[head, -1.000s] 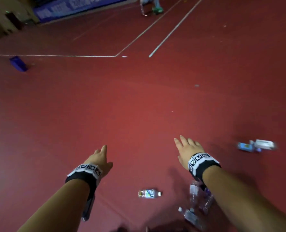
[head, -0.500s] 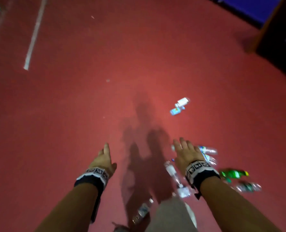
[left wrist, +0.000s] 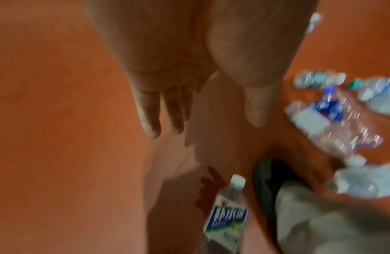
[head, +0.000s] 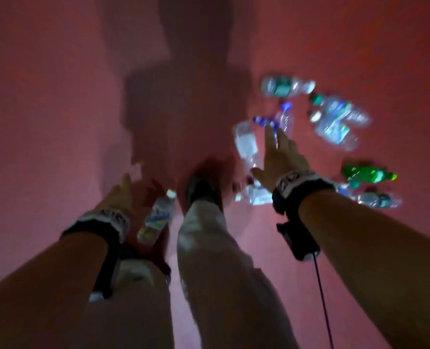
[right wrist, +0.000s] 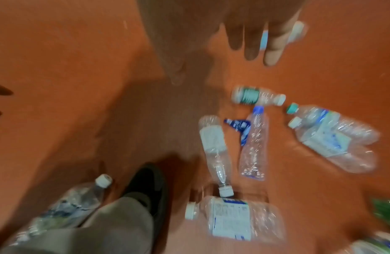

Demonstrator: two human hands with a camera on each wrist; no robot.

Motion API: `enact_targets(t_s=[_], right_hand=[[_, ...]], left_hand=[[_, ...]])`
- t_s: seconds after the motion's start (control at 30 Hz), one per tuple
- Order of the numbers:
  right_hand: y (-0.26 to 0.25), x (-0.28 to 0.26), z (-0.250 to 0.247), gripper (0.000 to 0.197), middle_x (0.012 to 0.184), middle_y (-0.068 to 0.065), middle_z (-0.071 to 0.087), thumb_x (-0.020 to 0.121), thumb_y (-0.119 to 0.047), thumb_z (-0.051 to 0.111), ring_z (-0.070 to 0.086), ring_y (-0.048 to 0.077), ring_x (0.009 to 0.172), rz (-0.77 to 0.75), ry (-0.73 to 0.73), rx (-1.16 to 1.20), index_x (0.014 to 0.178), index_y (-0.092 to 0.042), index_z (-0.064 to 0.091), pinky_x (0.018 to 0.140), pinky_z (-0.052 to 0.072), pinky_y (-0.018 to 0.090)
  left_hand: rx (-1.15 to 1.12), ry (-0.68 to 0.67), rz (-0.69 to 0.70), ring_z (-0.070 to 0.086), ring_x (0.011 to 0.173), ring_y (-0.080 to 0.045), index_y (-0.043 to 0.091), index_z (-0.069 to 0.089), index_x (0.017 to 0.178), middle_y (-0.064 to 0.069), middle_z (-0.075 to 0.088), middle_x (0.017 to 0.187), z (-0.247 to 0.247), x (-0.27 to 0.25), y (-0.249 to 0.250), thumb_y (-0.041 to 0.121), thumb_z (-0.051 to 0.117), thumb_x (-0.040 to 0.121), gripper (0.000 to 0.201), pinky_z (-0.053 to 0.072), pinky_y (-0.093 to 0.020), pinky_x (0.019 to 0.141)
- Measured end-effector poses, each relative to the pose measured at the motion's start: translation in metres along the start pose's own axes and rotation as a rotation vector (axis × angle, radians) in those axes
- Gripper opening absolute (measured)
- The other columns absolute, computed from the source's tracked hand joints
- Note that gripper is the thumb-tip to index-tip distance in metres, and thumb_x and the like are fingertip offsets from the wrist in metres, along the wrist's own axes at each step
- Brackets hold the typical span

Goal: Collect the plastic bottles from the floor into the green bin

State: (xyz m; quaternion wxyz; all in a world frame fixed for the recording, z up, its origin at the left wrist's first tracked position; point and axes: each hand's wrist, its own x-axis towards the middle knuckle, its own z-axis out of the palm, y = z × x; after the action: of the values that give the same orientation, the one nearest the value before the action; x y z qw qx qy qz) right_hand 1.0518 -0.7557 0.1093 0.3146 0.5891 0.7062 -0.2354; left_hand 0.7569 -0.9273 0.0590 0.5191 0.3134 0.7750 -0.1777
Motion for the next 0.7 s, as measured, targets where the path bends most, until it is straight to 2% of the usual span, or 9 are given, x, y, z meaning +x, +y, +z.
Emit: enact_targets(t_s=[0.17,0.23,0.3,0.37,0.43,0.47,0.53,0.63,0.7], right_hand=[[0.011,0.065,0.121,0.116,0.165,0.012,-0.004,0.083,-0.049,0.071,0.015,0.038,0.148,0.079,-0.124,0.012,0.156,-0.019,-0.015,0.113,0.028,0.050],[0.014,0.089,0.134,0.120,0.164,0.015,-0.006,0.081,-0.049,0.072,0.009,0.038,0.149,0.089,-0.113,0.049,0.155,-0.015,-0.016,0.119,0.019,0.047],[0.014,0.117,0.144,0.125,0.164,0.017,-0.005,0.078,-0.048,0.076,0.004,0.034,0.151,0.108,-0.081,0.100,0.155,-0.013,-0.015,0.122,0.013,0.044],[0.008,0.136,0.152,0.130,0.164,0.015,-0.002,0.073,-0.048,0.080,0.006,0.031,0.151,0.161,-0.035,0.204,0.156,-0.016,-0.014,0.122,0.015,0.042],[0.003,0.147,0.155,0.131,0.164,0.013,0.007,0.072,-0.045,0.083,0.015,0.029,0.149,0.241,-0.003,0.310,0.156,-0.018,-0.013,0.118,0.021,0.037],[0.000,0.150,0.155,0.129,0.162,0.013,0.014,0.074,-0.041,0.084,0.022,0.030,0.147,0.270,-0.002,0.338,0.156,-0.018,-0.012,0.116,0.024,0.036],[-0.004,0.152,0.149,0.122,0.157,0.013,0.026,0.074,-0.033,0.085,0.032,0.034,0.141,0.313,-0.001,0.326,0.158,-0.018,-0.004,0.112,0.030,0.038],[-0.005,0.139,0.141,0.103,0.147,0.014,0.030,0.069,-0.036,0.084,0.029,0.039,0.136,0.327,-0.001,0.165,0.151,-0.017,0.024,0.105,0.036,0.043],[-0.006,0.122,0.140,0.092,0.140,0.016,0.032,0.067,-0.034,0.083,0.037,0.039,0.128,0.279,-0.039,0.133,0.141,-0.012,0.034,0.100,0.041,0.041]], left_hand=[[0.010,-0.135,-0.119,0.041,0.134,-0.037,0.010,0.001,0.155,-0.019,0.036,0.151,0.090,0.083,-0.034,0.045,0.083,0.071,0.123,0.036,-0.039,0.104],[-0.014,-0.151,-0.095,0.048,0.125,-0.036,0.018,0.016,0.148,-0.012,0.044,0.141,0.109,0.103,-0.043,0.053,0.085,0.061,0.117,0.040,-0.037,0.096],[-0.009,-0.178,-0.058,0.046,0.125,-0.036,0.020,0.022,0.142,-0.011,0.039,0.140,0.121,0.120,-0.047,0.055,0.086,0.059,0.110,0.040,-0.039,0.099],[0.030,-0.194,-0.079,0.038,0.131,-0.036,0.020,0.018,0.145,-0.013,0.032,0.145,0.124,0.134,-0.046,0.059,0.085,0.056,0.118,0.038,-0.043,0.106],[0.038,-0.164,-0.124,0.037,0.132,-0.037,0.021,0.017,0.144,-0.015,0.031,0.145,0.119,0.146,-0.046,0.071,0.081,0.045,0.128,0.039,-0.044,0.107],[0.014,-0.162,-0.143,0.040,0.131,-0.037,0.021,0.018,0.142,-0.016,0.033,0.144,0.115,0.150,-0.048,0.069,0.083,0.045,0.126,0.040,-0.044,0.105],[-0.024,-0.148,-0.171,0.047,0.126,-0.037,0.019,0.022,0.137,-0.017,0.042,0.141,0.109,0.158,-0.053,0.059,0.088,0.048,0.117,0.043,-0.042,0.101],[0.027,-0.171,-0.152,0.049,0.125,-0.037,0.016,0.026,0.140,-0.017,0.044,0.141,0.098,0.156,-0.046,0.056,0.088,0.054,0.113,0.042,-0.041,0.100],[0.096,-0.205,-0.104,0.050,0.117,-0.038,0.015,0.039,0.129,-0.015,0.046,0.133,0.096,0.151,-0.037,0.080,0.076,0.048,0.110,0.045,-0.043,0.100]])
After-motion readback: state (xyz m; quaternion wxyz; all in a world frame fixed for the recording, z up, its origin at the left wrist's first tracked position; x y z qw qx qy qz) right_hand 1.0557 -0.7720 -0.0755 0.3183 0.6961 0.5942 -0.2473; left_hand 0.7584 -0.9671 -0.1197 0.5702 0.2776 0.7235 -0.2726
